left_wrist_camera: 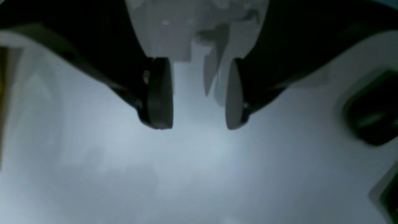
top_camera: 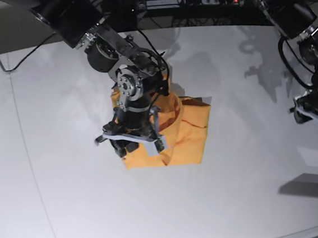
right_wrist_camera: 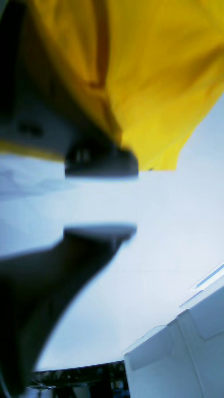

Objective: Fold the T-shirt properly
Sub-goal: 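Press the folded bundle flat with the right gripper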

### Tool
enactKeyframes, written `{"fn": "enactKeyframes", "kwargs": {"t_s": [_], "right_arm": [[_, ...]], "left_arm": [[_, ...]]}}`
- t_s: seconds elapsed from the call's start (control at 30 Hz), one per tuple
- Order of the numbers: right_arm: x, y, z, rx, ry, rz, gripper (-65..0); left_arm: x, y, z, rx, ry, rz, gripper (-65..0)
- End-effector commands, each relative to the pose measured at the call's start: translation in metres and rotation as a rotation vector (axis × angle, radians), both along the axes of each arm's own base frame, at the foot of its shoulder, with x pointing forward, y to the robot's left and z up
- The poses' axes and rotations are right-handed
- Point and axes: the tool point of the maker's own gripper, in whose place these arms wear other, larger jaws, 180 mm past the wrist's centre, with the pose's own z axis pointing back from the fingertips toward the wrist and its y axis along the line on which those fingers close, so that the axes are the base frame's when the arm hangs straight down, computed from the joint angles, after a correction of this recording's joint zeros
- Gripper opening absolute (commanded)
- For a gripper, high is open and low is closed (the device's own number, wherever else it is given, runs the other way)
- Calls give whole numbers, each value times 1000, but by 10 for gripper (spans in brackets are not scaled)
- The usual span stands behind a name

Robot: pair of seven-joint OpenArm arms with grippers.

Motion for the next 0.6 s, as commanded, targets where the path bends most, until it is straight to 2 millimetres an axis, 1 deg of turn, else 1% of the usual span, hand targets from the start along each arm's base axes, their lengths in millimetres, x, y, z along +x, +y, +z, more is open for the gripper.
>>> {"fn": "enactKeyframes", "kwargs": {"t_s": [0.0, 0.03, 0.07, 0.13, 0.17, 0.23, 0.33, 0.5, 0.57], "right_arm": [[10, 7, 26, 27, -87, 12, -579], [9, 6, 28, 32, -90, 11, -630], [9, 6, 29, 37, -93, 10, -650], [7, 6, 28, 37, -83, 6, -640], [7, 7, 28, 39, -80, 6, -647], [3, 7, 22, 38, -65, 6, -650], [-4, 13, 16, 56, -42, 9, -650], [-10, 17, 8, 76, -13, 14, -650], [-11, 20, 3, 106, 12, 16, -650]], "left_arm": [[4, 12, 23, 54, -50, -3, -386], [0, 15, 23, 69, -39, -5, -400], [-6, 17, 22, 85, -24, -7, -423], [-14, 19, 19, 102, -4, -12, -452], [-17, 19, 17, 107, 4, -15, -459], [-24, 21, 14, 119, 25, -18, -460], [-29, 21, 8, 118, 45, -20, -462], [-30, 18, 4, 111, 52, -25, -470], [-28, 11, 0, 110, 64, -48, -472]]}}
